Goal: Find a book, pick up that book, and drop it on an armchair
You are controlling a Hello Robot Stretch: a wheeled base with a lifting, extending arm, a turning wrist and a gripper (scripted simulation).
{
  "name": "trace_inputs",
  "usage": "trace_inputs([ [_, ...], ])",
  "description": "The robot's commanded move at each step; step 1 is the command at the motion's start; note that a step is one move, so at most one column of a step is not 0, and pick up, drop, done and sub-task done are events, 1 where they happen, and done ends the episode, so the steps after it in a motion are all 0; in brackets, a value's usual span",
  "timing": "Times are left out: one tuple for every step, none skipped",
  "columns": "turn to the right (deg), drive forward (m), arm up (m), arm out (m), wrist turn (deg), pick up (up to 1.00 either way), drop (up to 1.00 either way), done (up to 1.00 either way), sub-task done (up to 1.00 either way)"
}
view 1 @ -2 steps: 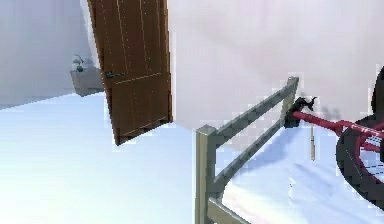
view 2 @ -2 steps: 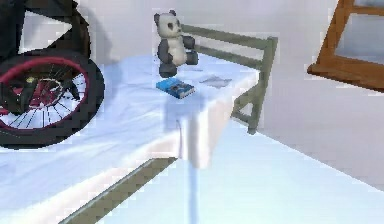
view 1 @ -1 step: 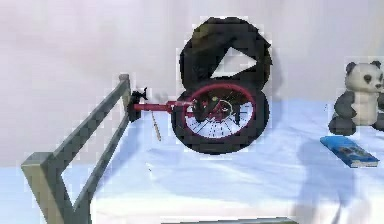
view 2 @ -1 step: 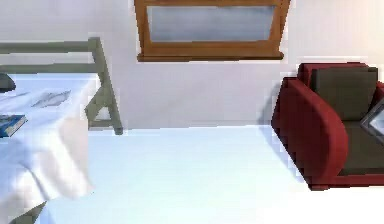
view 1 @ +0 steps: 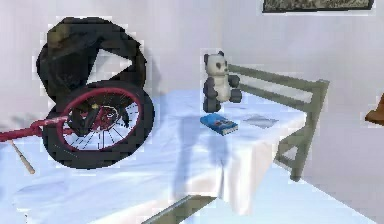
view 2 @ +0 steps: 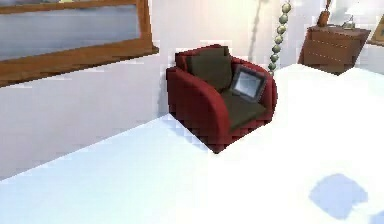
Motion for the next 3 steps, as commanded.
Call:
trace_inputs([
  [0.0, 0.45, 0.0, 0.0, 0.0, 0.0, 0.0, 0.0, 0.0],
  [-45.0, 0.0, 0.0, 0.0, 0.0, 0.0, 0.0, 0.0, 0.0],
  [-27.0, 0.0, 0.0, 0.0, 0.0, 0.0, 0.0, 0.0, 0.0],
])
